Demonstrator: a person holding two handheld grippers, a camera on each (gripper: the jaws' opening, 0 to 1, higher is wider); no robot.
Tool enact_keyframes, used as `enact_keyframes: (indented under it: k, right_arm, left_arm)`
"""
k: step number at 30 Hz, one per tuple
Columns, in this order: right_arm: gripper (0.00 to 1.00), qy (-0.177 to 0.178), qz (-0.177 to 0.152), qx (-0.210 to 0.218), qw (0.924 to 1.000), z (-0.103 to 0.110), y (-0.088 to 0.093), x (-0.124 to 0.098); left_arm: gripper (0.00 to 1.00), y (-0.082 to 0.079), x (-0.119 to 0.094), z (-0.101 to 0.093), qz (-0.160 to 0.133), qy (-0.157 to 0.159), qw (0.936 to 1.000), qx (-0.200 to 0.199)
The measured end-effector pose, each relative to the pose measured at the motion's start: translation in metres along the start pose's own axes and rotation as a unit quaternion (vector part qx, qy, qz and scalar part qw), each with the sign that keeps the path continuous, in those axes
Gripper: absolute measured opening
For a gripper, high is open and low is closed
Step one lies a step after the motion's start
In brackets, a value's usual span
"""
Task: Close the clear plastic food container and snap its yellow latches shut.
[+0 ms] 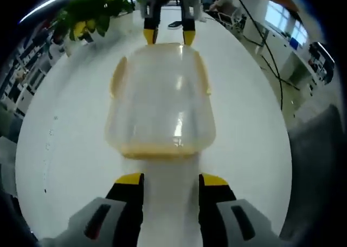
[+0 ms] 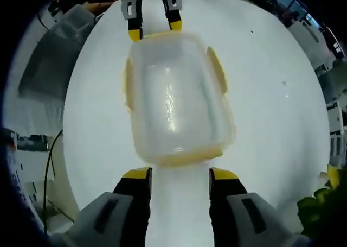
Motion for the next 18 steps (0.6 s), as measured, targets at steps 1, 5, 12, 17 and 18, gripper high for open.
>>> enact_keyframes:
  k: [1, 5, 12, 17, 18]
  right_arm:
    - [0.37, 0.001, 0.006, -0.002, 1.0000, 0.003, 0.005, 0.003]
    - [0.36, 0.011, 0.018, 0.030, 0.9993, 0.006, 0.019, 0.003]
    - [0.31, 0.169, -0.089, 0.217, 0.9573, -0.041, 0.010, -0.036]
    - [0.29, 0.090, -0.272, 0.489, 0.8242, -0.040, -0.021, -0.051]
    - [0.27, 0.061, -0.288, 0.524, 0.7993, -0.037, -0.024, -0.050]
  left_arm:
    - [0.34, 0.001, -0.001, 0.001, 0.001, -0.004, 1.0000, -0.009]
    - [0.33, 0.006, -0.016, 0.013, -0.013, -0.043, 0.9950, -0.089]
    - [0.33, -0.022, -0.047, 0.015, -0.218, 0.010, 0.9056, -0.364]
    - [0.33, -0.023, -0.044, 0.014, -0.279, 0.042, 0.7911, -0.543]
    - [0.32, -0.025, -0.043, 0.013, -0.288, 0.051, 0.7724, -0.564]
Point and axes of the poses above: the point that each gripper's makers call its tool centre point, and the gripper's own axes: x roughly forward along the fingers, z roughly to its left, y roughly out of its underside, the point moved 3 cm from there along -x, roughly backward along the fingers, and after that the axes turned 6 degrees about -z, right-handed, at the moved point
